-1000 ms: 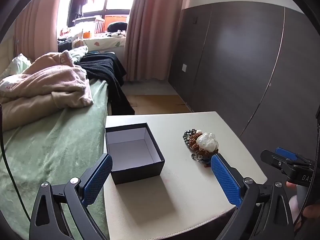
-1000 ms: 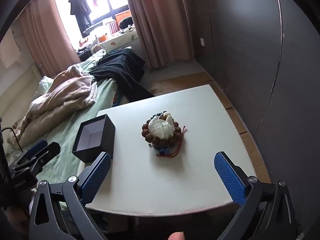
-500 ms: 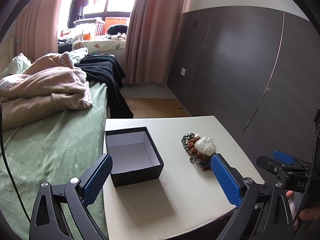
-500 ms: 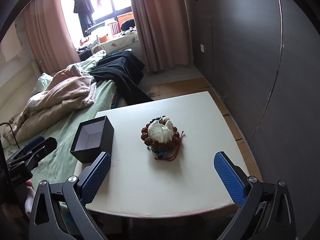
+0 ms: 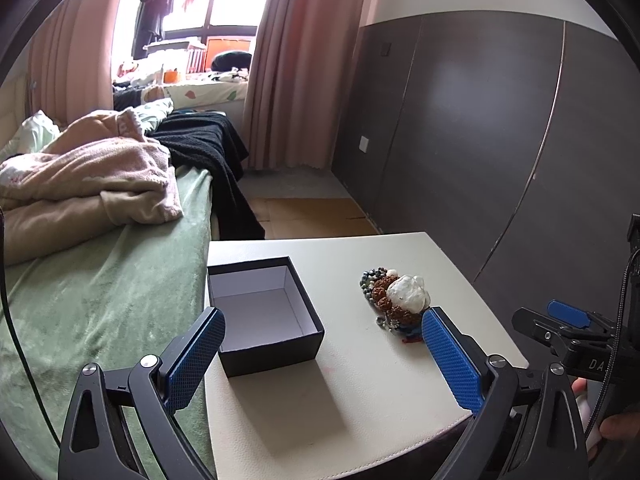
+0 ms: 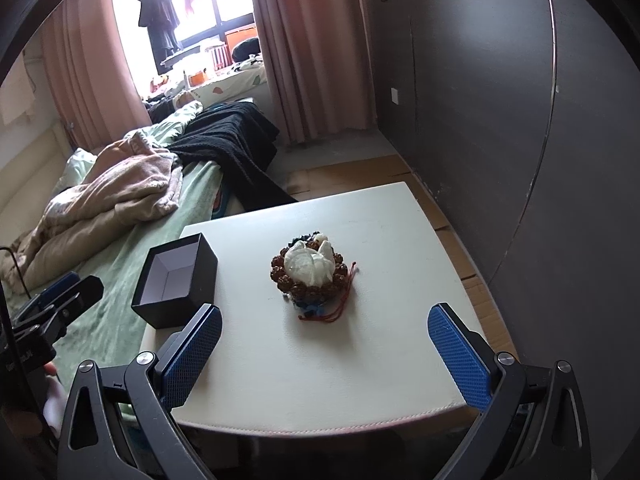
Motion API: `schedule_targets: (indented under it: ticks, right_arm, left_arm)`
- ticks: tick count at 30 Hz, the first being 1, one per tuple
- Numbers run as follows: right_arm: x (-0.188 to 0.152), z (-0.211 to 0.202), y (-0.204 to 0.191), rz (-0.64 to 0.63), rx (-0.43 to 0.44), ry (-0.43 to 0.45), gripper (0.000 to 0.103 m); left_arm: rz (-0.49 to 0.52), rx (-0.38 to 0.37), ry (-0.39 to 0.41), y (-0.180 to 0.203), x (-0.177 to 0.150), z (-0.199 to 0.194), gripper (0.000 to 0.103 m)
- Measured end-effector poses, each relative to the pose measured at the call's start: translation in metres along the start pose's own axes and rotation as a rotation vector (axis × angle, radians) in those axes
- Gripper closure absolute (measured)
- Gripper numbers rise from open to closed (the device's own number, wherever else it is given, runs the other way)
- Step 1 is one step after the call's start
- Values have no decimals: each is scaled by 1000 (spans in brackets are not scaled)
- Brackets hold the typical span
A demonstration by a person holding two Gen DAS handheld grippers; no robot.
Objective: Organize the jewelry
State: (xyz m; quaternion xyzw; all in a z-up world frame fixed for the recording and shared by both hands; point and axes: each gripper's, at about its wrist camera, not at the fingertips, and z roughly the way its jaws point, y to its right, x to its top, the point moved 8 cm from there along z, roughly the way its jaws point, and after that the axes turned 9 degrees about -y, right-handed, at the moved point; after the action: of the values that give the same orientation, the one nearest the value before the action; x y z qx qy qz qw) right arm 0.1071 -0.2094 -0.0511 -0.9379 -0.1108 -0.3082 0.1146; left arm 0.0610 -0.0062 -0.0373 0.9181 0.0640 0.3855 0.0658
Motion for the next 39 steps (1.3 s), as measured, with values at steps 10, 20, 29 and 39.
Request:
schedule_targets:
  ticks: [10,20,29,39]
  right_arm:
    - [0,1,2,-2,-4,0,0]
    - [0,1,1,-2,-3,-4,0]
    - [-1,2,3,4,-2,-5,0]
    - [-2,2,3,6,-1,-7,0]
  left_arm:
    - [16,-1,17,1,-2,-4,4]
    - [28,13,19,2,-3,-5,6]
    - [21,9,18,0,-4,-8,6]
    - [16,12,10,0,-5,-6,6]
